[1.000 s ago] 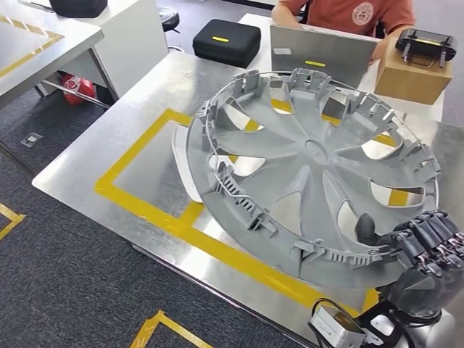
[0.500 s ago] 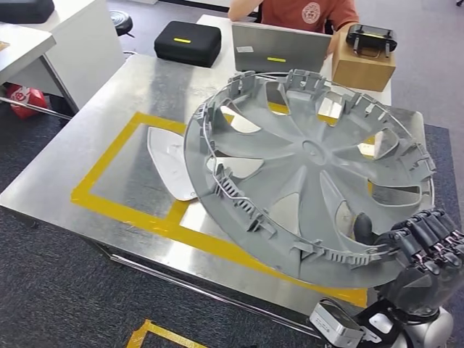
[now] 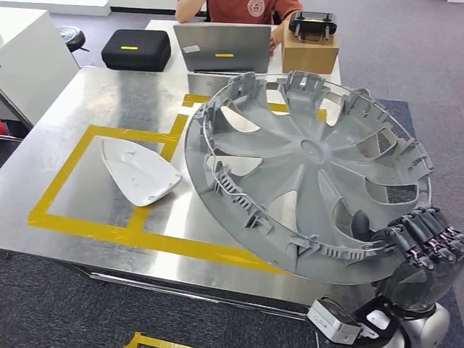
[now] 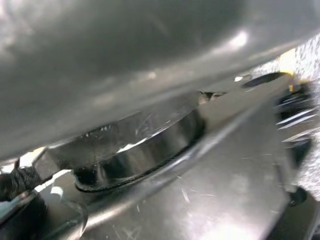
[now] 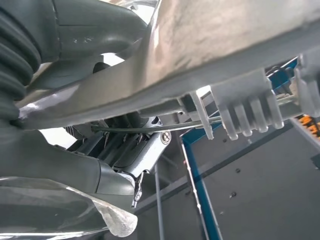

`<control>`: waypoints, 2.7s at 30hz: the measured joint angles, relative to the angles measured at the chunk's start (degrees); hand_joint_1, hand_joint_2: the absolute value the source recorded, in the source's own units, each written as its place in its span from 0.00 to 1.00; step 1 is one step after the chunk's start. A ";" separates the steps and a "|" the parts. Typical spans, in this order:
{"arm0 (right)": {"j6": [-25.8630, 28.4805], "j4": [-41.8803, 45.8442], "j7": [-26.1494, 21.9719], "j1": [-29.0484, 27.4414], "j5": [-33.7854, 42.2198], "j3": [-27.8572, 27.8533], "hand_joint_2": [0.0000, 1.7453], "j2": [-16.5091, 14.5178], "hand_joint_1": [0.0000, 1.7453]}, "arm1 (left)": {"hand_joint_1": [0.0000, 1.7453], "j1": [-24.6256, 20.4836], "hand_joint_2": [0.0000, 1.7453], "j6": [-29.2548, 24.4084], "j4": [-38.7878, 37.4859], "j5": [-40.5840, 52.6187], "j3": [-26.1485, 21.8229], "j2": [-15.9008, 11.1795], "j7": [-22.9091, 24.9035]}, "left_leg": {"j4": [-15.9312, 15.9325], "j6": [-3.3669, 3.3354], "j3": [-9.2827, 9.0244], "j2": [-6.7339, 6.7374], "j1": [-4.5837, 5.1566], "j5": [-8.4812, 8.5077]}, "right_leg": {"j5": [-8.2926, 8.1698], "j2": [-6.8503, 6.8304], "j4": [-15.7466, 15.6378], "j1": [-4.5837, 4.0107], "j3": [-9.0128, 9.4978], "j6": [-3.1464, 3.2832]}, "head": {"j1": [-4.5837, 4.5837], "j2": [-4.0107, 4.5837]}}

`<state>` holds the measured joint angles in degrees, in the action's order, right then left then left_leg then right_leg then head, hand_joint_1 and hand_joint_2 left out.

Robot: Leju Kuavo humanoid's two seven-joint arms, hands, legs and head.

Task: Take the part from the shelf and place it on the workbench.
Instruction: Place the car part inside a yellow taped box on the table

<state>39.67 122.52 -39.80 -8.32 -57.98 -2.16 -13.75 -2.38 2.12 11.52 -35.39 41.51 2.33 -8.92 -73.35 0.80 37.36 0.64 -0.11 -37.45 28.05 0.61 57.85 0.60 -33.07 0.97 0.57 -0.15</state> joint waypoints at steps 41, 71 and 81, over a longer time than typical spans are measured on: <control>0.00 -0.12 0.00 -0.04 -1.55 -0.45 1.00 0.00 1.00 | 0.00 -0.64 0.00 0.06 0.48 0.06 -0.02 -0.14 -0.11 | 16.89 -1.70 -6.34 -2.21 0.46 9.54 | -2.10 2.56 -1.25 0.12 -0.92 -1.84 | 0.34 0.00; 0.02 -22.94 9.73 10.03 -17.51 -15.28 1.00 0.67 1.00 | 0.00 0.67 0.00 1.26 0.39 -0.61 -0.21 -2.92 -1.01 | 16.88 -1.77 -6.17 -2.22 0.46 9.64 | -2.16 2.50 -1.23 0.11 -1.07 -1.86 | 0.34 -0.01; 0.02 -23.34 10.61 9.63 -17.84 -13.96 1.00 1.37 1.00 | 0.00 0.67 0.00 0.83 0.39 -0.16 -0.21 -2.94 -0.61 | 16.88 -1.74 -6.15 -2.22 0.47 9.66 | -2.17 2.50 -1.23 0.11 -1.07 -1.86 | 0.35 0.00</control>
<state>39.69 99.18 -29.20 1.31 -75.82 -16.12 -12.38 -1.70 2.95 11.91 -35.54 41.30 -0.61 -9.53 -56.47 -0.94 31.21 -1.58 0.35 -27.79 25.88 3.11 56.62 0.71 -34.13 -0.88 0.92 -0.15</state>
